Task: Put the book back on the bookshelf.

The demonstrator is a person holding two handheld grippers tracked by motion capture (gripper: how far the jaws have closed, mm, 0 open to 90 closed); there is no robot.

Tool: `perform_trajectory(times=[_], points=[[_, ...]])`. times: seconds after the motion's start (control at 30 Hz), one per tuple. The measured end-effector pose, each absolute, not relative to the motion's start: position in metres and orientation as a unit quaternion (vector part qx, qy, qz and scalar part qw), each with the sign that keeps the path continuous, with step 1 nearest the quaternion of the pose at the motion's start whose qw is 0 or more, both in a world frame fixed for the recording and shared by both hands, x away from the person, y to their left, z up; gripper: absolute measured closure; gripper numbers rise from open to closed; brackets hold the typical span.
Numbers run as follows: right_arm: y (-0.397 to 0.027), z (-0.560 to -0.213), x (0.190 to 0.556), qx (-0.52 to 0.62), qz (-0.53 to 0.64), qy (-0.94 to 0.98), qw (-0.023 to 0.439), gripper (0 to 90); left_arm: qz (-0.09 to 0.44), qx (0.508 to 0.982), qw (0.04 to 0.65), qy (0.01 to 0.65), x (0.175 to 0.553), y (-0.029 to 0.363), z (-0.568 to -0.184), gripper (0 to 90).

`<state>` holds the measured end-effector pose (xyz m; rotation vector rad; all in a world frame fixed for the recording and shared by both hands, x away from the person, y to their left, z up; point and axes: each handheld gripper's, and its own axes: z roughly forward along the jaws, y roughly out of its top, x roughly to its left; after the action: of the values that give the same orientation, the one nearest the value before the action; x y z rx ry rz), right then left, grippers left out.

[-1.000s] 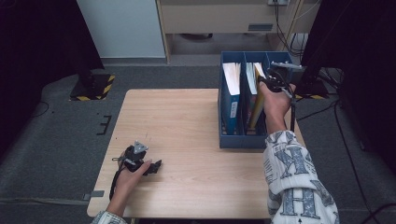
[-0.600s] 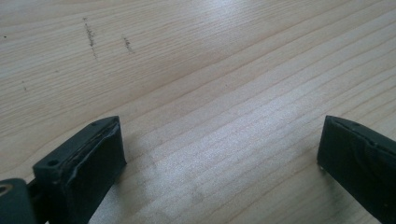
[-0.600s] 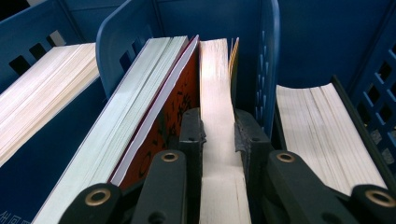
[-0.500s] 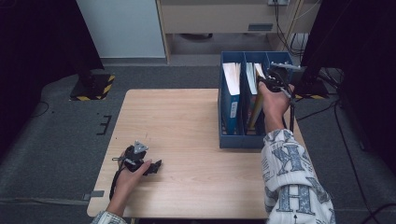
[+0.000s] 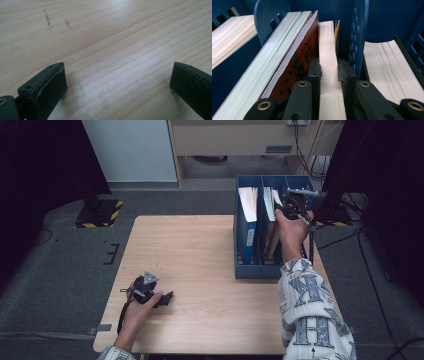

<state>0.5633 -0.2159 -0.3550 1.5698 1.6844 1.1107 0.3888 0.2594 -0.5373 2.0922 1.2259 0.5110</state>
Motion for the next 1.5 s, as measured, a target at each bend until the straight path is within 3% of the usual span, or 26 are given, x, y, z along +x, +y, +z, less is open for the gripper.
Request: perform_trajectory(times=[0.97, 1.27, 1.5], points=[[-0.217, -0.360, 0.560, 0.589, 0.420, 0.626, 0.290, 74.3, 0.194, 0.798, 0.326, 0.469, 0.389, 0.259, -0.537, 0.1], [-0.220, -0.360, 0.556, 0.589, 0.425, 0.624, 0.287, 70.8, 0.194, 0.798, 0.326, 0.469, 0.389, 0.259, -0.537, 0.1], [-0.222, -0.358, 0.552, 0.589, 0.433, 0.622, 0.280, 62.9, 0.194, 0.797, 0.326, 0.469, 0.389, 0.259, -0.537, 0.1]])
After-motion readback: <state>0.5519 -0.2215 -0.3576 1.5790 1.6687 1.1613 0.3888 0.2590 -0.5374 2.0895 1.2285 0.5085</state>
